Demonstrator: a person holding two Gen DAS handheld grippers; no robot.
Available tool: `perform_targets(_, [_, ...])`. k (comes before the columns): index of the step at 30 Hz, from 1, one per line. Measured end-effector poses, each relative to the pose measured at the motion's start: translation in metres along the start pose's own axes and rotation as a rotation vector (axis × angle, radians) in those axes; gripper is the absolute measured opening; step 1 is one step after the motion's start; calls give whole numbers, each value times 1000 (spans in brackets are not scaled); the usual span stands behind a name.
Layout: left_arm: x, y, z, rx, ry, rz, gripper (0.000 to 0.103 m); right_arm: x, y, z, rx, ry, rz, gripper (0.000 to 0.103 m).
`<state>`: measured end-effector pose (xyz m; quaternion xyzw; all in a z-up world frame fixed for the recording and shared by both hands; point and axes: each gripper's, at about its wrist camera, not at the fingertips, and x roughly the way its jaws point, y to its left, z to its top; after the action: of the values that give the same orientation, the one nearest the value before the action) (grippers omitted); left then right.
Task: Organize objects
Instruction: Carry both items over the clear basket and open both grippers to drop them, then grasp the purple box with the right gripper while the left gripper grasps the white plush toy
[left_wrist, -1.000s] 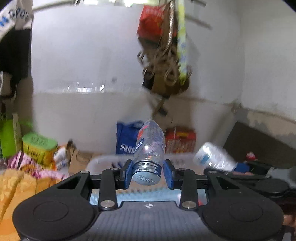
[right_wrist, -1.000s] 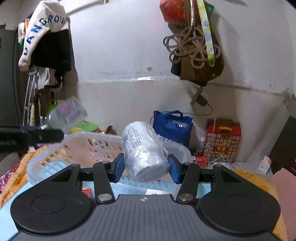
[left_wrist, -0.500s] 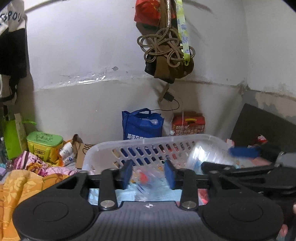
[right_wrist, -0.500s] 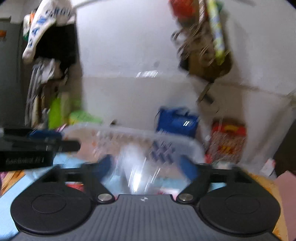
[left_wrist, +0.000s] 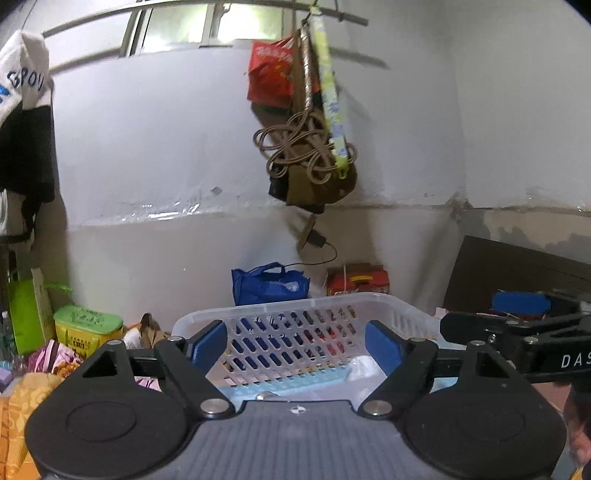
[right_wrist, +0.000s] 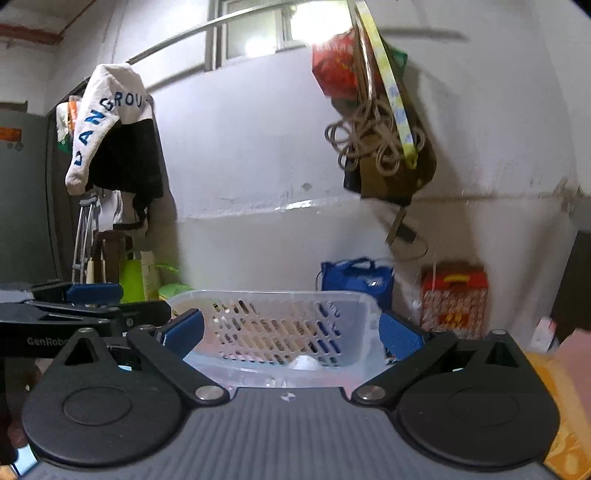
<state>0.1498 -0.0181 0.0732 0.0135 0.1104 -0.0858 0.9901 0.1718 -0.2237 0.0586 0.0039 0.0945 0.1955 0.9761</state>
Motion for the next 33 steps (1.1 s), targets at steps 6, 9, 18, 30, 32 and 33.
perform_targets(6, [-14, -11, -10, 17, -58, -5, 103, -10, 1, -10, -30, -70, -26, 103])
perform_targets(9, [-15, -8, -15, -12, -61, -21, 103, -13, -2, -16, -17, -82, -29, 103])
perform_targets(18, [-22, 4, -43, -53, -11, -40, 103, -7, -1, -36, -46, -25, 3, 103])
perform_targets(30, [-5, -4, -79, 38, 172, -73, 103, 12, -8, -61, -62, 157, -30, 103])
perform_targets(32, [-1, -7, -83, 54, 201, -80, 103, 14, -11, -62, -54, 183, -42, 103])
perform_targets(33, [1, -8, -85, 59, 215, -85, 103, 15, -11, -63, -52, 201, -47, 103])
